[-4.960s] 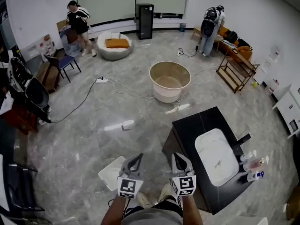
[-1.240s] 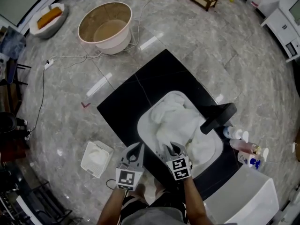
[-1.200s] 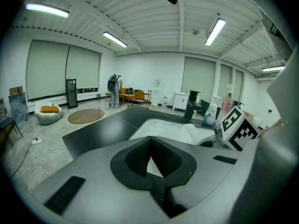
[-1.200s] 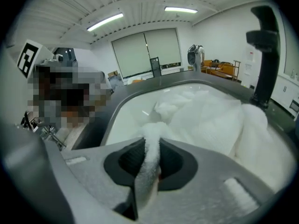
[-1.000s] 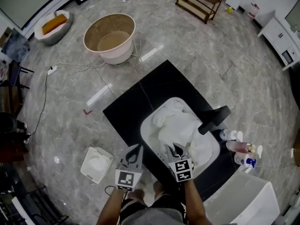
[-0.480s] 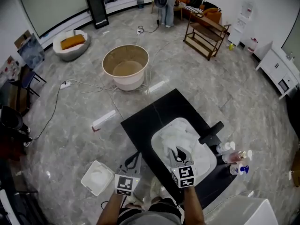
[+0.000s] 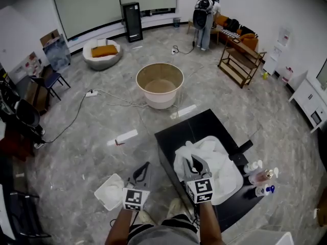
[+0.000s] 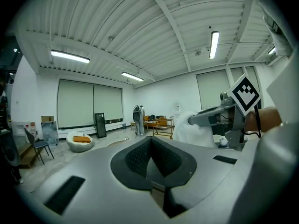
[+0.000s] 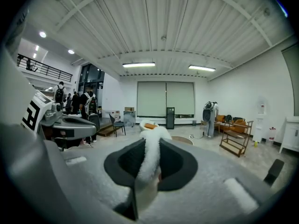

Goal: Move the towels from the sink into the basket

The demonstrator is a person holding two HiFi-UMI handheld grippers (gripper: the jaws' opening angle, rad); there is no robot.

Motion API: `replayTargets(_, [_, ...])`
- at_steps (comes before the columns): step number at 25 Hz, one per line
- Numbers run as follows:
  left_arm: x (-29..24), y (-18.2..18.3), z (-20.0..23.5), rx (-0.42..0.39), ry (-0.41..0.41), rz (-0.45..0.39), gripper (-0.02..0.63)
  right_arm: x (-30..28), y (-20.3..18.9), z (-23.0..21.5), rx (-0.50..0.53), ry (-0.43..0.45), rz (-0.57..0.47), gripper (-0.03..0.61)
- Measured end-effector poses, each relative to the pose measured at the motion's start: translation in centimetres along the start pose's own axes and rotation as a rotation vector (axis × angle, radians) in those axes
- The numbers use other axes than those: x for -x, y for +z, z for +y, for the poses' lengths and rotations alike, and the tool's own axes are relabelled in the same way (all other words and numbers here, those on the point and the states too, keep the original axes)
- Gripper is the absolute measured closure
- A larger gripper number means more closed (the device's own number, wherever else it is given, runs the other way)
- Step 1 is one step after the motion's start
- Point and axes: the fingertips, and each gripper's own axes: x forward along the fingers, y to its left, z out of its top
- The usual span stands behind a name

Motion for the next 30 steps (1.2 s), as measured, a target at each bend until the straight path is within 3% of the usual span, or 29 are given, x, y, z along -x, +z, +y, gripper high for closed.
replayTargets(17, [18.6, -0.7, 14.5, 0.009, 0.331, -0.047, 0.604, -3.9, 6.1, 23.0, 0.123, 0.308, -0.076, 0.523])
replayTargets(30, [29.9, -3.8, 22.2, 0.036, 0.508, -0.034, 0.604, -6.3, 7.2, 38.0, 0.157, 0.517, -0.100, 0.523])
